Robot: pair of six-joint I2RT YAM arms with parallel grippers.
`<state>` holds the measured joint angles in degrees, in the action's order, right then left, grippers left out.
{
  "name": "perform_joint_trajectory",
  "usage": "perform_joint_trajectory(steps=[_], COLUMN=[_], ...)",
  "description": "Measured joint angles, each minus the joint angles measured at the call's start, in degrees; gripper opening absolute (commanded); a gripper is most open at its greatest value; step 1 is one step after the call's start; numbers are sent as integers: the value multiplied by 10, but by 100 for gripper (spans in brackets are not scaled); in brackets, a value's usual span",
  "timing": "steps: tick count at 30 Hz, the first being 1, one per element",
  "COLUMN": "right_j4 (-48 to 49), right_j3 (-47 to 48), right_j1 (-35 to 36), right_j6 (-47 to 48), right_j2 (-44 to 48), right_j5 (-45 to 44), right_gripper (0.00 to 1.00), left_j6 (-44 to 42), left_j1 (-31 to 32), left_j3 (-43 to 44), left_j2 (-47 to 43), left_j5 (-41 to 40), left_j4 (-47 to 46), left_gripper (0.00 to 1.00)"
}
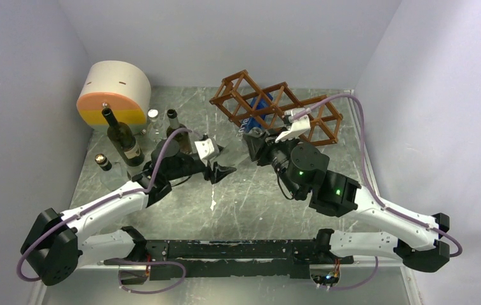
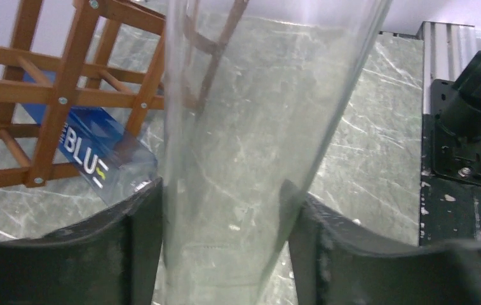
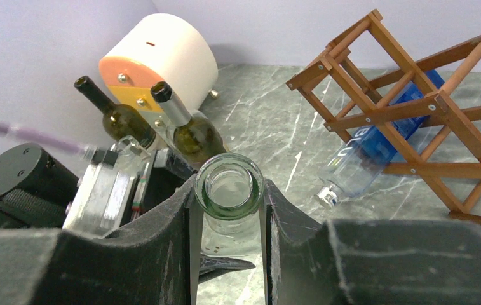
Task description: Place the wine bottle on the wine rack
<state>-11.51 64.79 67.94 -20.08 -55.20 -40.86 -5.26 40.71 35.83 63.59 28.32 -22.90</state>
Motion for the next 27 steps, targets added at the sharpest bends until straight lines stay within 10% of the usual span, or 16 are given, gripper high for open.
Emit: perform_joint_trajectory(steps=[3,6,11,27], right_j4=[-2,-11,-45,-303], right_j3=[-1,-1,7,165], right_j1=[-3,-5,-2,-2], right_j6=[-3,-5,-17,-49], right_j2=[1,3,14,28], right_j5=[1,3,37,26], right_gripper=[0,58,84,88], left_j6=[-33,-55,-125,-553], left_j1=[8,11,12,15], left_j3=[1,10,41,95], left_j2=[5,11,16,51], left_j5=[7,7,-2,-80], left_j4=[0,10,44,52], left_gripper=[10,7,7,7])
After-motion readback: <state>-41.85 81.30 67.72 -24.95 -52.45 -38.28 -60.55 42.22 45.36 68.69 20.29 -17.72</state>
